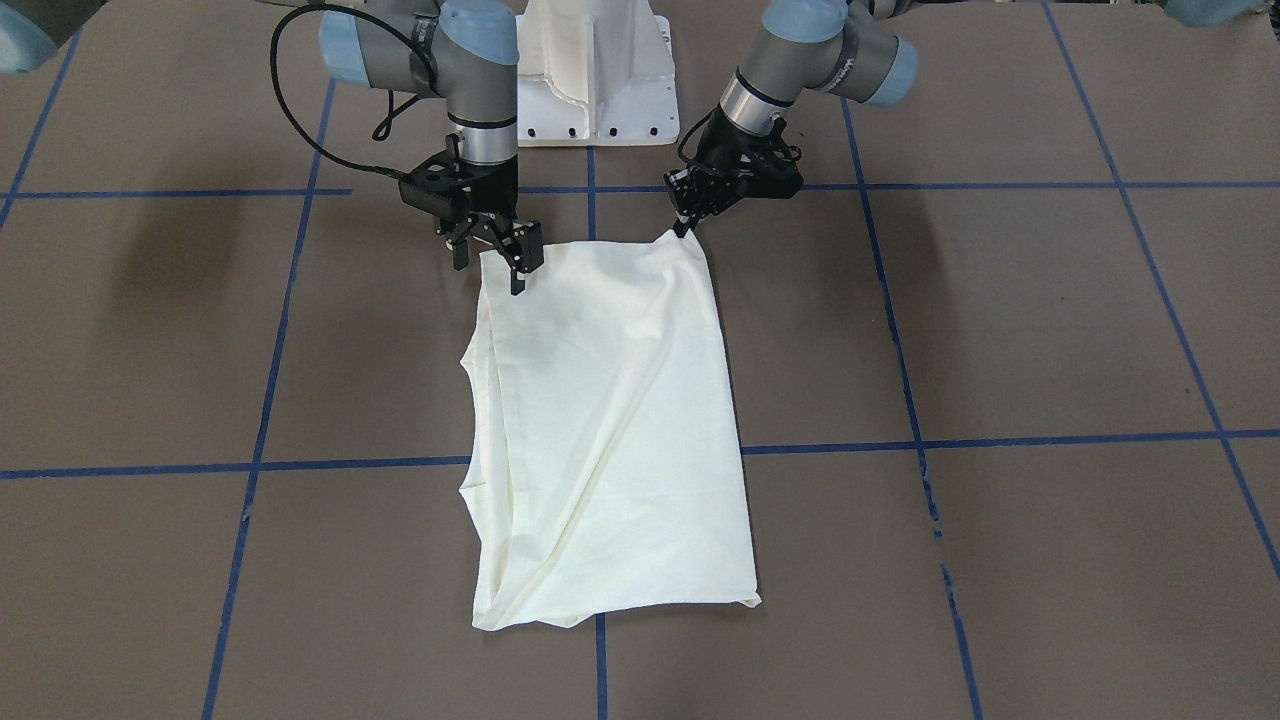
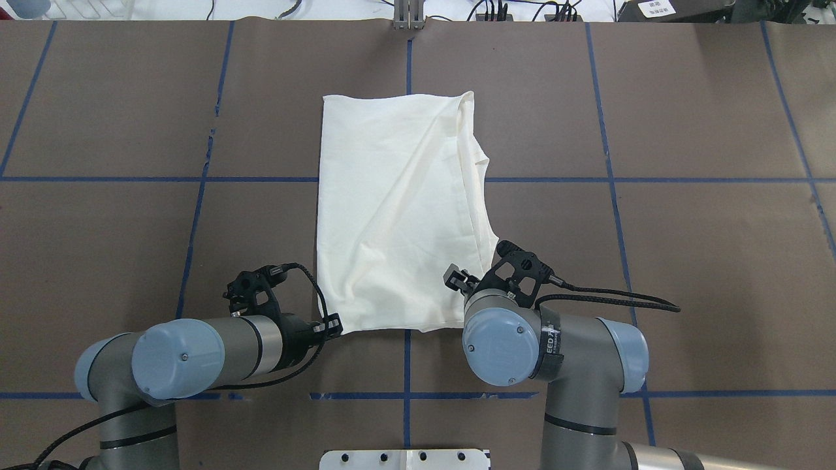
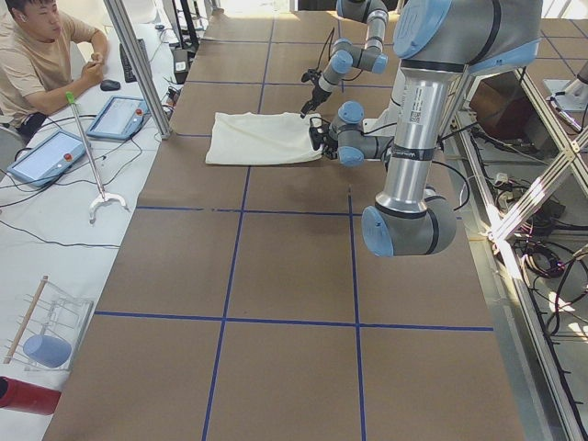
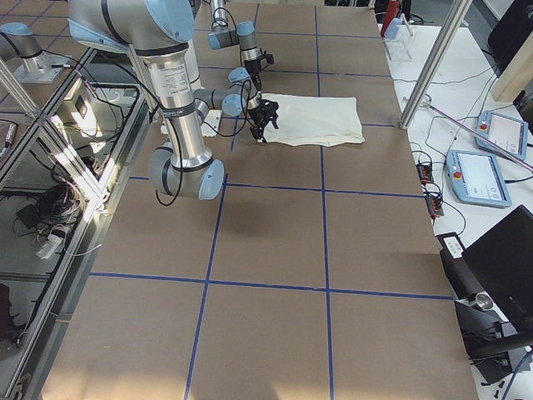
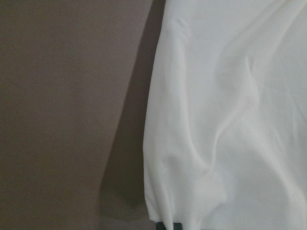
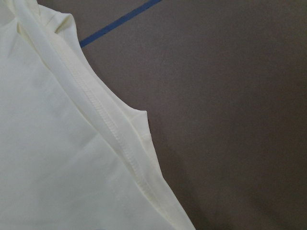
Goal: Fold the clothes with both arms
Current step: 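Lower both grippers and grasp the two near corners of the folded shirt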
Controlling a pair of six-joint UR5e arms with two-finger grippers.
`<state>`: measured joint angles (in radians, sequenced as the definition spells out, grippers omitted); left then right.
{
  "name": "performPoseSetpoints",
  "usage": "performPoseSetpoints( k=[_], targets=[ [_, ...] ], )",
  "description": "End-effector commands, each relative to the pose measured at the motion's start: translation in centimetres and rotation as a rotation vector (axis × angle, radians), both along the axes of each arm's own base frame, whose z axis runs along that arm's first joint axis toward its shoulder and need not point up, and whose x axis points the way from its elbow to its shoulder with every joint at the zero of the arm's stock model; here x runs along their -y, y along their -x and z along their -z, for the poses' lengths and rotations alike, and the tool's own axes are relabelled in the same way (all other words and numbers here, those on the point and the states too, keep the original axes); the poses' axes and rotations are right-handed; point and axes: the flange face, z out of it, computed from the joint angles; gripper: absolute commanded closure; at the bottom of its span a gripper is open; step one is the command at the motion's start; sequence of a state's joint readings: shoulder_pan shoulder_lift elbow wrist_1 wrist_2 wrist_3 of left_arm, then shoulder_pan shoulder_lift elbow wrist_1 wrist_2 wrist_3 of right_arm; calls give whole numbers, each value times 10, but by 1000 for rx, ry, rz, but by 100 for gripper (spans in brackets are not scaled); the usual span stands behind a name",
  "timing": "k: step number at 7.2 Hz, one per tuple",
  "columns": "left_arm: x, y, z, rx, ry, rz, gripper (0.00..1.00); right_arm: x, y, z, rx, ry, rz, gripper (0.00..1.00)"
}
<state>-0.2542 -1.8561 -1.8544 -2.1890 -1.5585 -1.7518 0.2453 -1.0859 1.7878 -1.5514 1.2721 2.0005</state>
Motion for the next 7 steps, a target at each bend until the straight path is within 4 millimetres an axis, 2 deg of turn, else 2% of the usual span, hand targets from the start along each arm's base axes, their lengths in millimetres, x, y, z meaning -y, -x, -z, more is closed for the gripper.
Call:
performPoseSetpoints(
  k=[1,4,5,6,7],
  targets=[
    [-1,0,-2,2,2,0,100,4,13,-6,-26,-6,-9,8],
    [-4,-1,-2,2,2,-7,100,5,13,-5,-24,-6,-10,36],
    [-4,-2,-1,1,2,-7,100,5,14,-3,-9,-7,-12,86],
    [-4,-2,-1,1,2,-7,100,5,13,0,9,-10,-13,100],
    [-4,-2,-1,1,2,-7,100,5,13,0,9,-11,-12,100]
  ],
)
